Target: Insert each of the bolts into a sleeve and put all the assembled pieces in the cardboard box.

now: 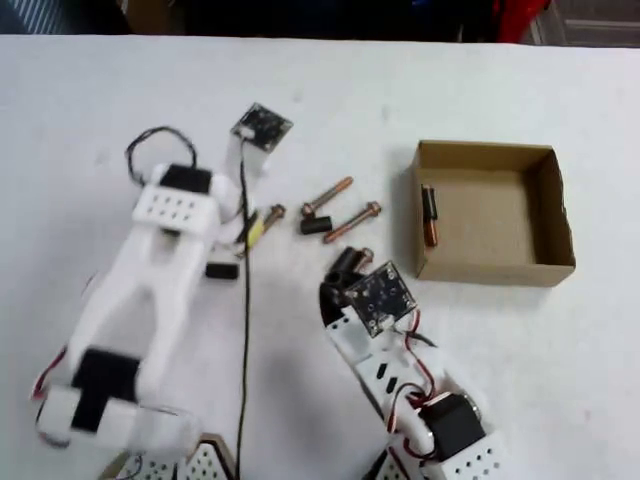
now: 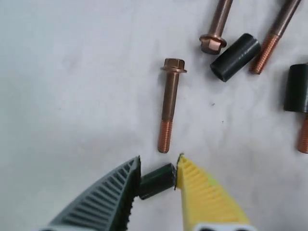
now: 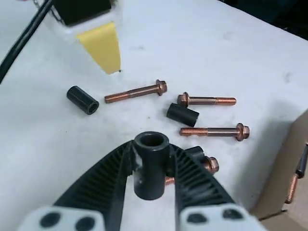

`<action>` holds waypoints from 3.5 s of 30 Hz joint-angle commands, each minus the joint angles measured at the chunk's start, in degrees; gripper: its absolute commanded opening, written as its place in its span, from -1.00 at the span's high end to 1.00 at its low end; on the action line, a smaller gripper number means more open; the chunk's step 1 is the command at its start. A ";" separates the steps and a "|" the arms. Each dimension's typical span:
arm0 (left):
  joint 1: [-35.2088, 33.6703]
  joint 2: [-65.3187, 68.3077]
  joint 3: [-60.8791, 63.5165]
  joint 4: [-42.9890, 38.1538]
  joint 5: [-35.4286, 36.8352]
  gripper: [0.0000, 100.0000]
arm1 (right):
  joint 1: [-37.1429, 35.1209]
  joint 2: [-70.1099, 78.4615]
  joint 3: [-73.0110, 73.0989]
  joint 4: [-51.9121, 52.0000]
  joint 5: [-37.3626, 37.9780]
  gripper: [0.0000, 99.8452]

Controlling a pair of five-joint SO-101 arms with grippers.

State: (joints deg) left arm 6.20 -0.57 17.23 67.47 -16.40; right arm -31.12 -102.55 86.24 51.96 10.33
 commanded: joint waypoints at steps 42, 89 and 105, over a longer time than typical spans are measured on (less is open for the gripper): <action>3.82 48.66 -52.66 14.59 -0.35 0.77 | 8.31 -0.57 2.20 -6.55 0.35 0.97; 6.46 -1.10 -53.71 29.54 12.48 0.96 | 1.98 -0.57 10.37 -32.13 -10.73 0.97; 11.12 -17.27 -50.90 30.24 15.38 0.96 | -4.09 -0.57 10.55 -38.46 -10.81 0.97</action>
State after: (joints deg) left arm 16.48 -12.09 -33.76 97.89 -1.54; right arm -33.67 -102.46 96.35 15.03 -0.31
